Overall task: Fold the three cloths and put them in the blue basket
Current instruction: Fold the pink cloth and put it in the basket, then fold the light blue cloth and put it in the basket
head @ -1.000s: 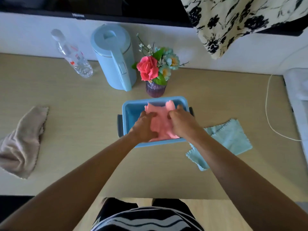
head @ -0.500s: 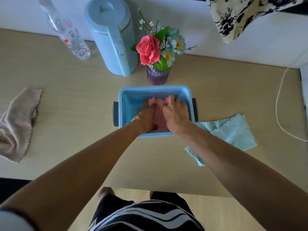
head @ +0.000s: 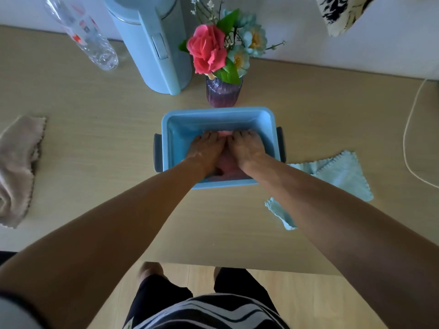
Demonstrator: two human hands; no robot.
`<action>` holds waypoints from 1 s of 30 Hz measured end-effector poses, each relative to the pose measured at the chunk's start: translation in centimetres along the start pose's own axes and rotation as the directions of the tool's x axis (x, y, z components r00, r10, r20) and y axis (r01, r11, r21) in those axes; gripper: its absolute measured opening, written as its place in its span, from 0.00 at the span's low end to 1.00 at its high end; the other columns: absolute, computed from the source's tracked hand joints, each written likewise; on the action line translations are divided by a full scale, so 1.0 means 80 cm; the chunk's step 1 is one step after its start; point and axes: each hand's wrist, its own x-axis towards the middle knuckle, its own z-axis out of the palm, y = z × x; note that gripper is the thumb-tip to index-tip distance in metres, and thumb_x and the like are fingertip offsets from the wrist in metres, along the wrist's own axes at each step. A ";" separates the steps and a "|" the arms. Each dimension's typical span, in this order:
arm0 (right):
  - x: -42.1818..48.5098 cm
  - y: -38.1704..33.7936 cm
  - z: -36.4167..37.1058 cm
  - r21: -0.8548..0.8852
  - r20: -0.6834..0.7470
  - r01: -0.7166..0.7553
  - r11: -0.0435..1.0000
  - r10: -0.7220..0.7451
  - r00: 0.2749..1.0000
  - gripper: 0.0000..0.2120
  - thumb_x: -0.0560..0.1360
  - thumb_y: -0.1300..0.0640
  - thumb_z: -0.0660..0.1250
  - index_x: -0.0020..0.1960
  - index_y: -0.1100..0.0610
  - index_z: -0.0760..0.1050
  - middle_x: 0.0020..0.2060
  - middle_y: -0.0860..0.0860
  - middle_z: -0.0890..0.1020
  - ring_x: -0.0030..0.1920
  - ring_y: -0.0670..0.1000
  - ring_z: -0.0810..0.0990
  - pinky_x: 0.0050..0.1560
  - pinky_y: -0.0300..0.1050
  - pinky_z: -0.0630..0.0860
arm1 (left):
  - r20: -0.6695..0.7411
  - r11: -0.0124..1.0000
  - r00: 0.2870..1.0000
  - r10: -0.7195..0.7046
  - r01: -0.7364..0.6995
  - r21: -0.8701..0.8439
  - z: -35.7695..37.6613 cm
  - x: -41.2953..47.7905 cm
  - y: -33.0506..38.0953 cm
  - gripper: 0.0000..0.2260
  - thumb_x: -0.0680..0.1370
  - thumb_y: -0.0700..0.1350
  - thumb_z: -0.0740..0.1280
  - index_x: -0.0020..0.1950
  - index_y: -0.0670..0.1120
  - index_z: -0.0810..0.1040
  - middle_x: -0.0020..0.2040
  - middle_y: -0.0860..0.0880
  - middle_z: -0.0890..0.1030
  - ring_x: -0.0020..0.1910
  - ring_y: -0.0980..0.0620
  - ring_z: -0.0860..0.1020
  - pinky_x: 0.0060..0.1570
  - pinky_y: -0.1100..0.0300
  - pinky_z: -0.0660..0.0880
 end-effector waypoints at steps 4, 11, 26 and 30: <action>-0.038 0.018 -0.048 0.234 -0.064 0.046 0.971 -0.032 0.997 0.19 0.75 0.63 0.66 0.66 0.57 0.74 0.62 0.56 0.77 0.63 0.59 0.78 0.61 0.53 0.74 | 0.003 0.973 0.999 -0.038 0.037 -0.229 -0.027 -0.022 -0.002 0.35 0.66 0.55 0.77 0.69 0.47 0.71 0.66 0.44 0.74 0.65 0.42 0.74 0.62 0.49 0.73; -0.179 0.094 -0.077 0.848 -0.428 0.100 0.521 0.561 0.709 0.09 0.72 0.56 0.71 0.50 0.56 0.77 0.41 0.50 0.81 0.40 0.52 0.79 0.45 0.46 0.76 | -0.337 0.740 0.936 -0.105 -0.153 -0.655 -0.075 -0.100 0.028 0.19 0.69 0.51 0.76 0.57 0.46 0.78 0.51 0.50 0.81 0.48 0.49 0.79 0.51 0.53 0.77; -0.220 0.005 0.163 0.727 0.133 -0.508 0.463 0.630 0.765 0.13 0.68 0.59 0.74 0.51 0.58 0.77 0.52 0.56 0.75 0.54 0.62 0.75 0.49 0.56 0.77 | -0.392 0.639 0.920 0.011 -0.308 -0.705 -0.053 -0.166 0.100 0.13 0.74 0.47 0.73 0.57 0.46 0.79 0.52 0.50 0.81 0.50 0.55 0.78 0.49 0.66 0.71; -0.222 0.018 0.152 0.803 0.132 -0.484 0.348 0.688 0.713 0.13 0.77 0.63 0.66 0.61 0.63 0.77 0.58 0.60 0.80 0.61 0.63 0.77 0.56 0.53 0.75 | -0.374 0.634 0.925 0.059 -0.324 -0.702 -0.052 -0.182 0.088 0.13 0.75 0.47 0.72 0.58 0.47 0.79 0.52 0.52 0.81 0.51 0.56 0.77 0.50 0.65 0.72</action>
